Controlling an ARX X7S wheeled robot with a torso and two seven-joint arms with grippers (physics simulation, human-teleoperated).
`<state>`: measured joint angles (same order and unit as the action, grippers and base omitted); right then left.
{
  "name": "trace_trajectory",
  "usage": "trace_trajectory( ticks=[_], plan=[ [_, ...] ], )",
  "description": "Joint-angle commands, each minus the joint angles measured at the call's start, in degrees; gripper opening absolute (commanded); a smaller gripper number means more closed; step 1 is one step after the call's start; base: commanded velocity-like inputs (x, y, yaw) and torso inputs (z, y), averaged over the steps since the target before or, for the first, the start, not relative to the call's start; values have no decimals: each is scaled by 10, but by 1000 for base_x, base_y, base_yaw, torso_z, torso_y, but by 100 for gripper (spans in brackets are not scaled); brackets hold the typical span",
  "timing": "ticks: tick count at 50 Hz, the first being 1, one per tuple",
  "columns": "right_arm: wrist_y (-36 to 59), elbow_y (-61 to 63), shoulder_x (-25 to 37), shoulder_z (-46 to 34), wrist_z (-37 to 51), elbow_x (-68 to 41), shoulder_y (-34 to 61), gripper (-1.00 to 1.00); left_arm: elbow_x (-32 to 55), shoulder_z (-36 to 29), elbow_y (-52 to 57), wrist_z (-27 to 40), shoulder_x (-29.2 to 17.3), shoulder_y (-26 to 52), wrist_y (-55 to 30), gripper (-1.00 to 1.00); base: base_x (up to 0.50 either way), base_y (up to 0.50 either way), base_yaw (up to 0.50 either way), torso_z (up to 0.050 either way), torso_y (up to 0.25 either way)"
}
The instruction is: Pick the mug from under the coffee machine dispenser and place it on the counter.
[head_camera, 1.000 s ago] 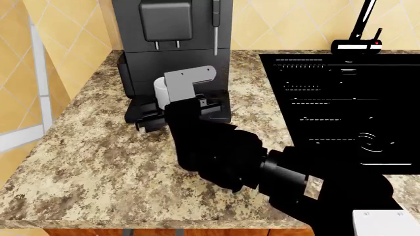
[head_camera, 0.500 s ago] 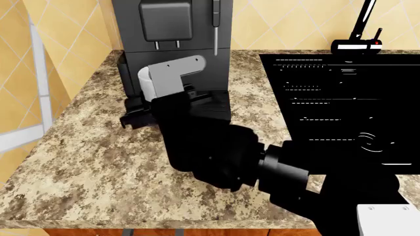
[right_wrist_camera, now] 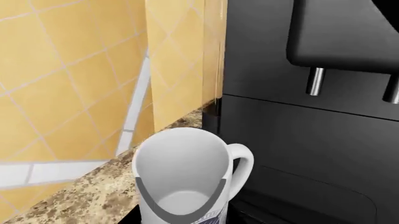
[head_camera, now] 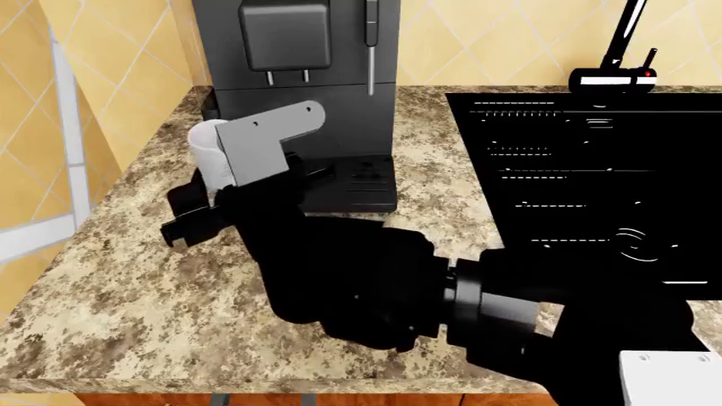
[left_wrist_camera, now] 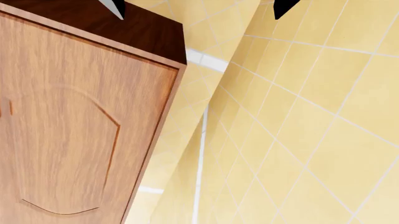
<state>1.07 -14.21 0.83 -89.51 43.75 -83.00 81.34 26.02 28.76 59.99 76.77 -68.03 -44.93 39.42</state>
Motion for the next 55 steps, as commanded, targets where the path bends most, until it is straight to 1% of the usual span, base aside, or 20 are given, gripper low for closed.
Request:
trace_trajectory(
  ticks=[1,15,34,55],
  plan=[
    [-9,50,18,8,3,18,-9,-100,-2,-2,0,3,-2,0,-1,100,0,0,0,0,0],
    [-19,100,38,0,13,33,-30,-100,-6,-4,0,11,-9,0,-3,100,0,0,0,0,0],
    [-42,113,43,-20,3,60,-84,-100,-7,-5,0,17,-14,0,-4,100,0,0,0,0,1],
    [-48,136,56,-32,13,83,-107,-100,-10,-7,0,26,-22,0,-6,100,0,0,0,0,0]
  ],
)
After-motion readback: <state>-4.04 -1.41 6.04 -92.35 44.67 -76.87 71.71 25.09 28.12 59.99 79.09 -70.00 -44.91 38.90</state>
